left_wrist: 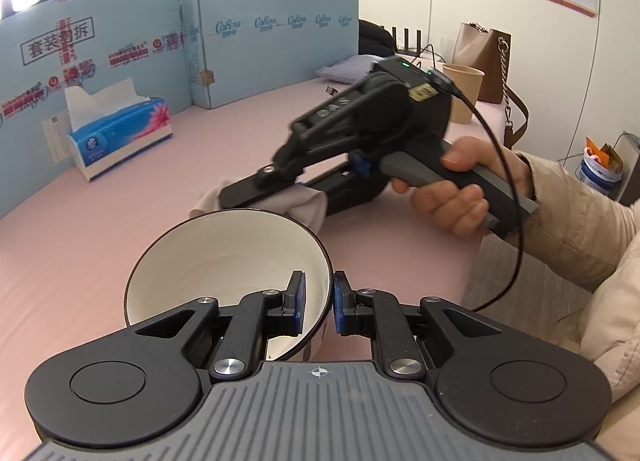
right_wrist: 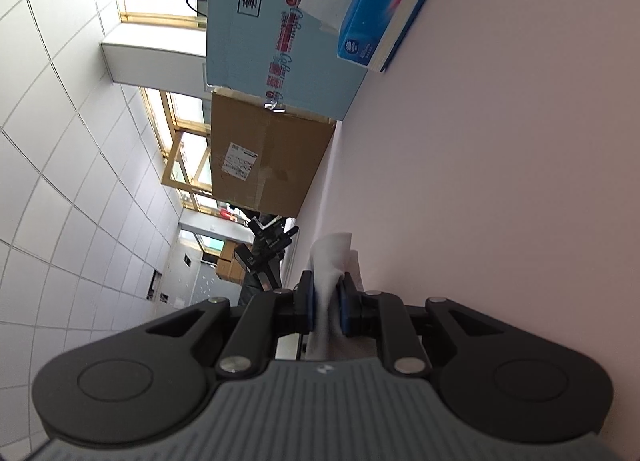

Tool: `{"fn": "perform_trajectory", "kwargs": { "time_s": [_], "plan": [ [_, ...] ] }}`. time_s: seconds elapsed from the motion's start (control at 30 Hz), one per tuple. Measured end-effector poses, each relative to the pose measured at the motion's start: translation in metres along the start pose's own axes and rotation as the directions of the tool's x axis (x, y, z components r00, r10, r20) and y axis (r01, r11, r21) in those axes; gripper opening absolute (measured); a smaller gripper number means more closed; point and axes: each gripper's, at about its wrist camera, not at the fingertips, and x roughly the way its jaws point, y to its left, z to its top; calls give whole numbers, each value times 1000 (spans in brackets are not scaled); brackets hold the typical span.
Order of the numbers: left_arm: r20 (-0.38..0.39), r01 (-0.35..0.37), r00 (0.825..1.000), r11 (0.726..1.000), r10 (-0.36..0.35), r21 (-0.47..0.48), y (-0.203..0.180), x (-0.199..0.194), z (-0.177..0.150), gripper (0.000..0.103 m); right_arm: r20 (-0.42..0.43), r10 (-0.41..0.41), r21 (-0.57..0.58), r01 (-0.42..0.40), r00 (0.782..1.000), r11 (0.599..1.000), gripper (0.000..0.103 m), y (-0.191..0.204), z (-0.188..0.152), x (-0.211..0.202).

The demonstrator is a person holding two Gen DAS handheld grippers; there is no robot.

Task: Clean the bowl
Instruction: 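Wipe the cloth over the bowl's outer wall near the rim with the right tool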

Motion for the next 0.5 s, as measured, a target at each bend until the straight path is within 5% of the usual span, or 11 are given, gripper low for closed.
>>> {"fn": "perform_trajectory", "kwargs": {
  "time_s": [0.43, 0.5],
  "plan": [
    [73, -11, 997, 998, 16, -63, 2, -6, -5, 26, 57, 13, -2, -13, 998, 1000, 17, 7, -27, -16],
    [90, -13, 996, 998, 19, -69, 1, -9, -5, 34, 59, 11, -9, -10, 998, 1000, 17, 9, -31, -17]
  ]
}}
